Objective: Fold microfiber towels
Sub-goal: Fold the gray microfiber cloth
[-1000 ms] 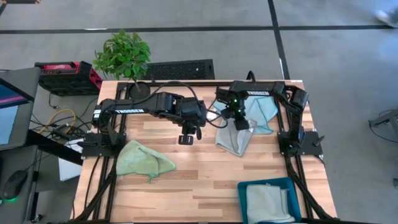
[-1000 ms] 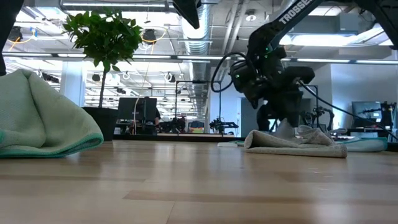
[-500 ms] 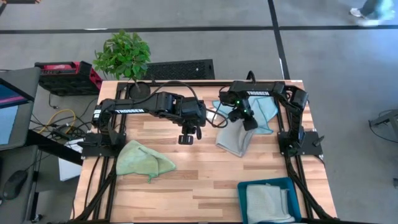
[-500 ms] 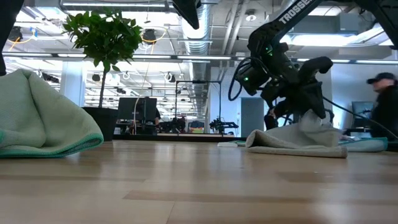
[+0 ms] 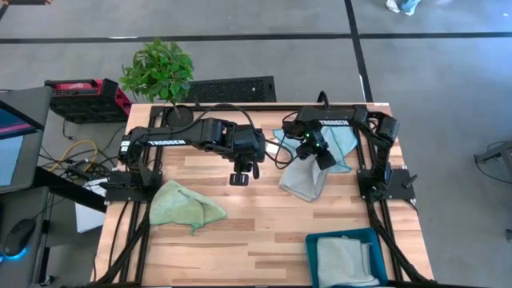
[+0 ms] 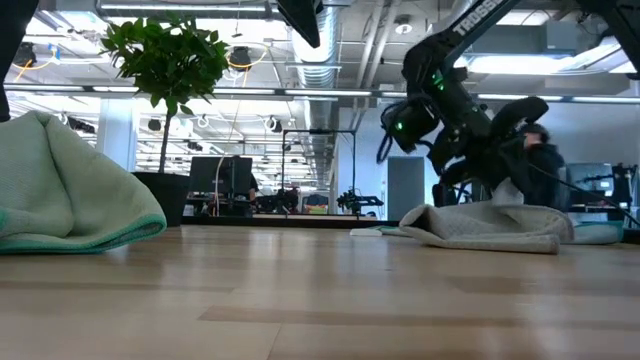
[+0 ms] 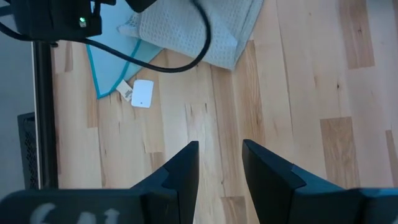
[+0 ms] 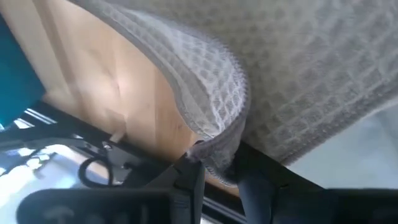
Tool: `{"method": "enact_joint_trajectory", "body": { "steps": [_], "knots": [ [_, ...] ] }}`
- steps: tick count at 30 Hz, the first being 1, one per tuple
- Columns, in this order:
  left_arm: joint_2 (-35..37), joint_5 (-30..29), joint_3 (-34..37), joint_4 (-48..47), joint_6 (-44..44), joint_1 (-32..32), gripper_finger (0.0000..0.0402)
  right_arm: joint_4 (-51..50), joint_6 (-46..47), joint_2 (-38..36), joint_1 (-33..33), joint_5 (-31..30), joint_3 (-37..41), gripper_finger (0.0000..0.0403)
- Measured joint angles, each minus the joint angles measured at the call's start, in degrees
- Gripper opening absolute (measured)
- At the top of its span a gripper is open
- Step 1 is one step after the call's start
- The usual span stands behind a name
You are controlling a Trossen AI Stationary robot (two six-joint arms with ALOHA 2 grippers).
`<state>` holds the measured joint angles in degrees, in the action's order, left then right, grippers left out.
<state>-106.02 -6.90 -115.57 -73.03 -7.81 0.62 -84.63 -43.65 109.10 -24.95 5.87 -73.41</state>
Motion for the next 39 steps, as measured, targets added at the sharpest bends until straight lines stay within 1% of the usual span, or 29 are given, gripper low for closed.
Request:
{"method": "enact_joint_trajectory", "body": {
  "steps": [5,9,11,13,17,19,21,26,30,32,39],
  "knots": [
    [0.00,0.00,0.00,-0.11,0.00,0.00,0.0116,3.10,-1.82,-3.44,2.65,0.45,-0.02,0.0106],
    [0.00,0.00,0.00,-0.87,0.21,0.00,0.0116,0.87,-1.47,-5.12,3.59,4.94,-0.02,0.0106],
    [0.00,0.00,0.00,-1.01,0.39,0.00,0.0116,0.46,-1.33,-5.39,4.00,5.63,-0.02,0.0106],
    [0.00,0.00,0.00,-1.01,0.39,0.00,0.0116,0.46,0.35,-5.40,4.33,4.43,-0.02,0.0106],
    [0.00,0.00,0.00,-1.01,0.39,0.00,0.0116,1.77,2.05,-4.87,4.33,-3.82,-0.02,0.0106],
    [0.00,0.00,0.00,-1.03,0.39,0.00,0.0116,1.99,2.05,-4.80,4.04,-5.71,0.00,0.0106],
    [0.00,0.00,0.00,-1.01,0.48,0.00,0.0116,2.07,2.05,-4.86,3.61,-5.11,0.00,0.0106],
    [0.00,0.00,0.00,-1.05,0.55,0.04,0.0116,3.95,1.61,-4.86,3.15,1.35,0.85,0.0106],
    [0.00,0.00,0.00,-1.05,0.55,0.07,0.0116,8.01,1.21,-4.84,3.06,0.66,4.11,0.0106],
    [0.00,0.00,0.00,-1.05,0.55,0.07,0.0116,8.82,1.20,-4.83,3.21,-0.57,5.37,0.0106],
    [0.02,0.00,0.00,-1.05,0.55,0.07,0.0116,11.04,3.17,-6.98,3.63,-0.67,7.71,0.0106]
  ]
}}
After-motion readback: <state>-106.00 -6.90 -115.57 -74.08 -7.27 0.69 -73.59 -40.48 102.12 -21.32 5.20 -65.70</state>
